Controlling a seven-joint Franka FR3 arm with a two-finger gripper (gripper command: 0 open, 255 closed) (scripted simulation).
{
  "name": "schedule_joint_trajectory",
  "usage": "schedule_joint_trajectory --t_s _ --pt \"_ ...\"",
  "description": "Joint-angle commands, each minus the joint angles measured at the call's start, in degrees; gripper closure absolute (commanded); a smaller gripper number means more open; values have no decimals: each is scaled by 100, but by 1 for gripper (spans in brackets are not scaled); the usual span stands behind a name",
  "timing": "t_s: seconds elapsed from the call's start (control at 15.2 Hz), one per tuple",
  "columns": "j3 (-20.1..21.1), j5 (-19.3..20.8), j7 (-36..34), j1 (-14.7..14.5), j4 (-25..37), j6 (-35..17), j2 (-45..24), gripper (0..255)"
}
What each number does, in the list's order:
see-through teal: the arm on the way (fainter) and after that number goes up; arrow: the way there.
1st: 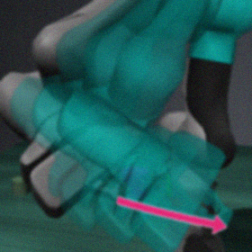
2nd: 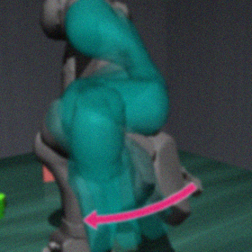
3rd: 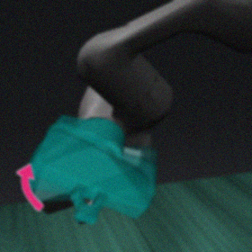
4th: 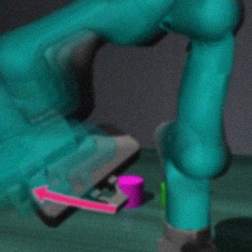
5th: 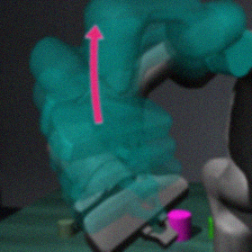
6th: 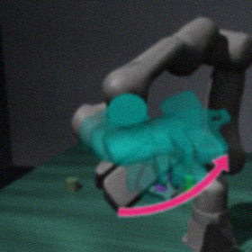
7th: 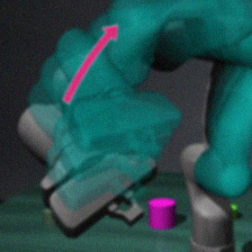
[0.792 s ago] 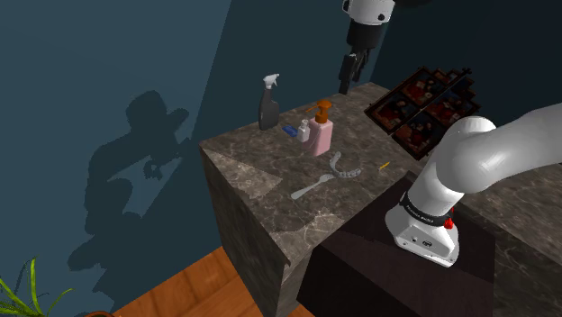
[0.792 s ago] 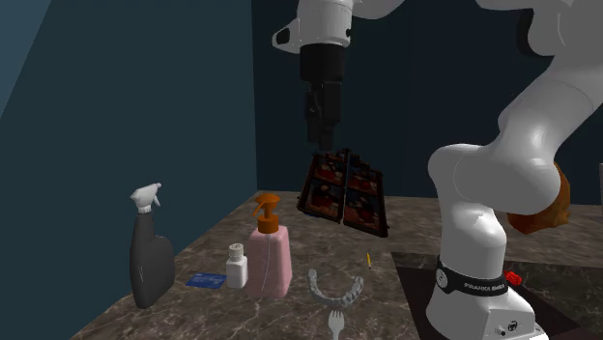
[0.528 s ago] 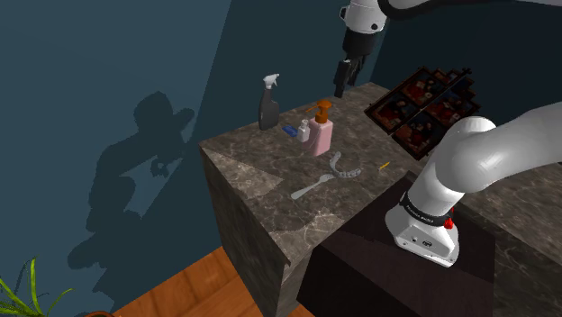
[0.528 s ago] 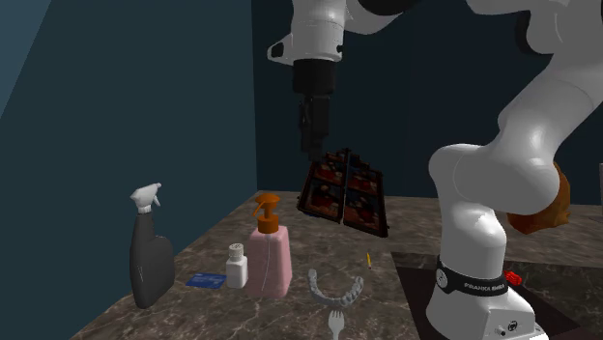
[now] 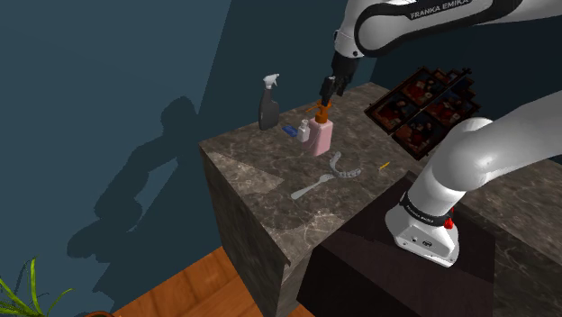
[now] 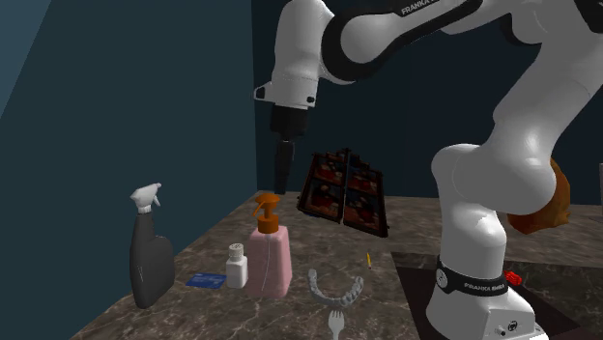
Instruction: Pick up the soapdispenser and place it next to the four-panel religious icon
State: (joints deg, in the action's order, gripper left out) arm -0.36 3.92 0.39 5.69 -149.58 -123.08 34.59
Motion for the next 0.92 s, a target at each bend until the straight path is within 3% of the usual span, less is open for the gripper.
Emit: schedule_joint_trajectory --t_s 0.0,0.53,0.86 --pt "-52 59 -70 101 -136 -534 -247 0" --pt "-74 107 -91 132 -418 -1248 -678 0" --pt "-74 107 -91 132 -418 -1248 -678 0"
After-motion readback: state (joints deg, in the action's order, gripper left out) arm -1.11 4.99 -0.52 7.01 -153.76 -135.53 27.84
